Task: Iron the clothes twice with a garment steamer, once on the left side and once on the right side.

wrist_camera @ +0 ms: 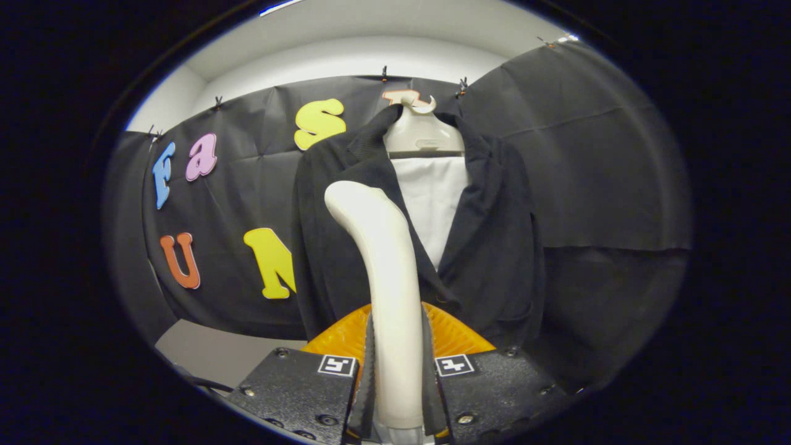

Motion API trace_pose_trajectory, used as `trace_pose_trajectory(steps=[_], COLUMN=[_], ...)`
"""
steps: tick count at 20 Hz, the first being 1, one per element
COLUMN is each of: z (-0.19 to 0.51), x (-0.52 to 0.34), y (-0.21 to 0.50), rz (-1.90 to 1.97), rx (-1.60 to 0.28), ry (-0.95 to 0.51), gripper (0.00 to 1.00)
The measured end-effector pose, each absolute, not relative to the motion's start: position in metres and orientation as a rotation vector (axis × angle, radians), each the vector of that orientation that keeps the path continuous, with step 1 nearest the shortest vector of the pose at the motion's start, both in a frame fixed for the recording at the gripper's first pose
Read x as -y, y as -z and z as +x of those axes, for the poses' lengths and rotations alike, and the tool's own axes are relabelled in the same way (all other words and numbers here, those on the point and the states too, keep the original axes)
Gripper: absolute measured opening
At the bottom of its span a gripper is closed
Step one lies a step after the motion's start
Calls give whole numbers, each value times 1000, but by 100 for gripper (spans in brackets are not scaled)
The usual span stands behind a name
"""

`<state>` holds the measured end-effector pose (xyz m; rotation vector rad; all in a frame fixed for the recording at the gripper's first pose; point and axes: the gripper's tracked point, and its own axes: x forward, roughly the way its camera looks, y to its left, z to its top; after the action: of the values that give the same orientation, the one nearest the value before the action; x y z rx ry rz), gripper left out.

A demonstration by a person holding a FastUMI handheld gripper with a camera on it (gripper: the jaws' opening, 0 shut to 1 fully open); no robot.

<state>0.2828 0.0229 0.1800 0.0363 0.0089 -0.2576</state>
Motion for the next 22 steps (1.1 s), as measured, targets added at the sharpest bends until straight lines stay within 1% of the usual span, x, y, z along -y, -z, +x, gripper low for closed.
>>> trace_pose_trajectory(steps=[10,22], z=[277,286], x=[1,14], y=[-119,-28], rz=[43,31], rx=[-89,-244], ry=[324,413], gripper=[34,34])
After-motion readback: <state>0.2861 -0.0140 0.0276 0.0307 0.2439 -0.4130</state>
